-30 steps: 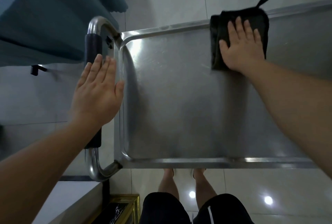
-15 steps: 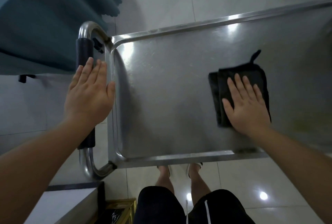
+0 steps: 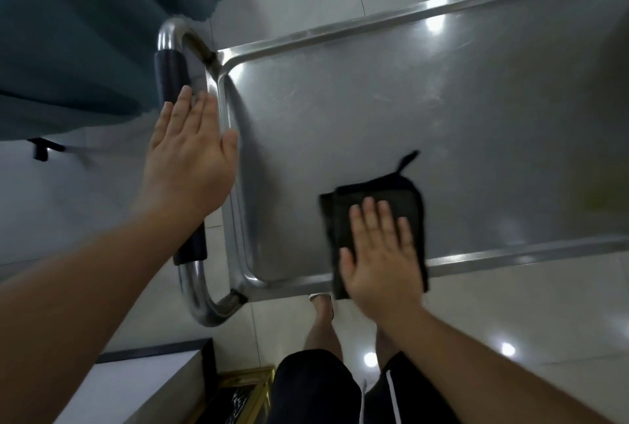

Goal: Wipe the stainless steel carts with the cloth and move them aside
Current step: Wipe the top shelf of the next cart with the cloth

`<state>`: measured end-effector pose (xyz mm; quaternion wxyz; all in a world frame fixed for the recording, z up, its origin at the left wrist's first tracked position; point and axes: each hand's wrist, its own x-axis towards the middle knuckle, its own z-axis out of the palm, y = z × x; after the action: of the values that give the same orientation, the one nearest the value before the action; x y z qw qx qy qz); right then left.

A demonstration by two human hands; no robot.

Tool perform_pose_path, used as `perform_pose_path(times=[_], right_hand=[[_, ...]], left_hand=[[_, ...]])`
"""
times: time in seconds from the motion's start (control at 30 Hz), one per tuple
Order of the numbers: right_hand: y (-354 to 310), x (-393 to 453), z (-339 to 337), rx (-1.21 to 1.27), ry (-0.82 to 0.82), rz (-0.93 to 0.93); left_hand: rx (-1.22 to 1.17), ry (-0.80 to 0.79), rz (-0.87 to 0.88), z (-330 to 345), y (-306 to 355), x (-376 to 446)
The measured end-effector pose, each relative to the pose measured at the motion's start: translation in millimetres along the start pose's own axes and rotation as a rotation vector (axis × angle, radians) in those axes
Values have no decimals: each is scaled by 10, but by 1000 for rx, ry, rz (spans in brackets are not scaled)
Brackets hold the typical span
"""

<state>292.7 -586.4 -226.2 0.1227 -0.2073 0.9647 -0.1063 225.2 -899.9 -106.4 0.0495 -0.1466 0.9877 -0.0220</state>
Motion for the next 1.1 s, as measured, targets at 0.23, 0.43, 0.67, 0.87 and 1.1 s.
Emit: perform_pose_path(times=[0.23, 0.43, 0.67, 0.87, 1.1], right_hand=[[-1540, 142, 378, 111, -148, -431], [-1042, 341, 189, 10, -228, -671], [818, 958, -478, -54, 54, -131], [952, 1427, -621, 77, 145, 700], [-1131, 1124, -88, 92, 85, 170]], left_hand=[[-7, -1, 11, -50, 19, -13], [-44, -11, 34, -74, 38, -32], [-78, -18, 29, -90, 33, -36], [-96, -11, 21, -74, 16, -24], [-157, 15, 3, -82, 21, -21]])
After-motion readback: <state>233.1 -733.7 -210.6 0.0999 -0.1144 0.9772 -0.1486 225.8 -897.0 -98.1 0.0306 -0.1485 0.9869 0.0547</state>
